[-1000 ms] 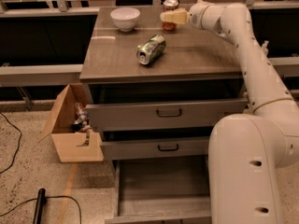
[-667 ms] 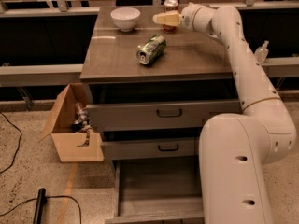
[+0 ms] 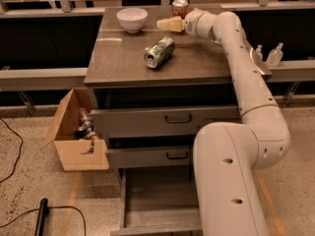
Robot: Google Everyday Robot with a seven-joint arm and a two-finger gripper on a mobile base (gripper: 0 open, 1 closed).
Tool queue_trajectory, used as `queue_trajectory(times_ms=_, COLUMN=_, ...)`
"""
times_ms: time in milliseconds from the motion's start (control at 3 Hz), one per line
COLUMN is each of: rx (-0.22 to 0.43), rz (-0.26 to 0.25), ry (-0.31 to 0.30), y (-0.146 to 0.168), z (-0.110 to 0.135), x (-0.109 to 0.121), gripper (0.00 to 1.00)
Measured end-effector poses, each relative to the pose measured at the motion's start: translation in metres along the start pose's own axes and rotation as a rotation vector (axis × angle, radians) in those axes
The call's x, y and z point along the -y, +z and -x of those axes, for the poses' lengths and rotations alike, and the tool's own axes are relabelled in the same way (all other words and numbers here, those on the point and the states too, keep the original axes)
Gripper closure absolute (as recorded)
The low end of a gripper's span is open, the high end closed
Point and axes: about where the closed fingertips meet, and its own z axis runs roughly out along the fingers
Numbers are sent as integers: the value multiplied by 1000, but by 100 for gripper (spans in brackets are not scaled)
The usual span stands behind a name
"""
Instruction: Place coke can into bottom drawer
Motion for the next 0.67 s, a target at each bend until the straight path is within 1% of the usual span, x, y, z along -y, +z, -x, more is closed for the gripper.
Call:
queue_trajectory(times_ms=333, rx=-12, rz=-41, ry=-6, y=6, z=-8, x=10, gripper=15)
queue_trajectory(times_ms=667, rx=-15, rz=-74, ry=-10, y=6, z=-11, x=20, gripper=39)
